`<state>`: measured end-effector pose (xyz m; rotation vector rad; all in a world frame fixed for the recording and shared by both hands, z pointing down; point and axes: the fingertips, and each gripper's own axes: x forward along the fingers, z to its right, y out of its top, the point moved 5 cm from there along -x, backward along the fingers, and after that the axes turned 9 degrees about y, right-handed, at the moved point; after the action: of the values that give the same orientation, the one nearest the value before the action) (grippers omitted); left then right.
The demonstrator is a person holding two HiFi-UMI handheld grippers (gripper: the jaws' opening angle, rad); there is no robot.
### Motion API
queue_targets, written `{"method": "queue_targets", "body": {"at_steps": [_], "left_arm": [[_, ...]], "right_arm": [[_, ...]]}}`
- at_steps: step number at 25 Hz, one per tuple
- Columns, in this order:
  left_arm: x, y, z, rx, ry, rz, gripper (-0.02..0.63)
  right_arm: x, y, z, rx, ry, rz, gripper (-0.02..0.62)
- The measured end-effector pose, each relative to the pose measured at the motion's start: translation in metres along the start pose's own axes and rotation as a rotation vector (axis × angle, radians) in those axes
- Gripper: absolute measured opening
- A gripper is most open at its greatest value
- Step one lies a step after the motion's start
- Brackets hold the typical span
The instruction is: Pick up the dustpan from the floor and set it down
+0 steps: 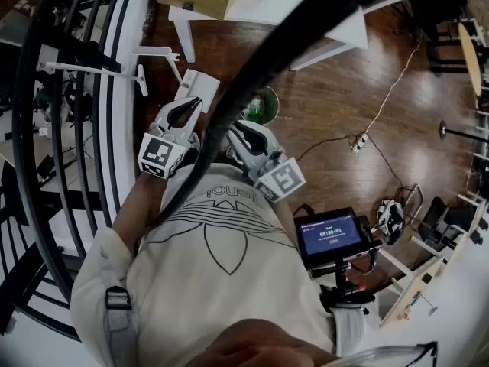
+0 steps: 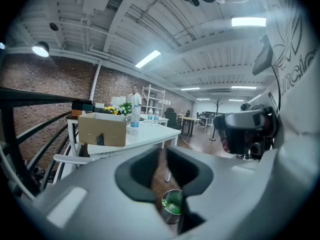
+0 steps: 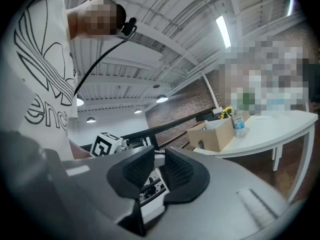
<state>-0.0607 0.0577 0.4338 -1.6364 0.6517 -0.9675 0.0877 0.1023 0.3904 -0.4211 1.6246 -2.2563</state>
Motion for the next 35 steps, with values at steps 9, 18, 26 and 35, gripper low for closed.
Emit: {"method": "queue_targets", "body": {"at_steps": [9,18,26,35], "left_arm": [[0.037,-0.074,-0.109,0.033,0.155,-0.146,0.364],[0.113,-0.141,-0.17,0.091,0.112,-0.198,0.364],[0.165,-0.163,-0.187,0.101,0.122,-0.164,0.116],[0.163,-0.153,-0.178,0.102,0.148,-0.194,0.084]], "right_arm": [[0.004,-0.034,-0.018,0.142,0.015,-0.13,0.067],[-0.01,-0.074,-0.019,0.34,-0.082,-0.214,0.067],[-0.023,-0.098,-0.019,0.421,-0.182,-0.238,0.064],[-0.021,-0.103,-0.024,0.423,-0.174,-0.198,0.064]]}}
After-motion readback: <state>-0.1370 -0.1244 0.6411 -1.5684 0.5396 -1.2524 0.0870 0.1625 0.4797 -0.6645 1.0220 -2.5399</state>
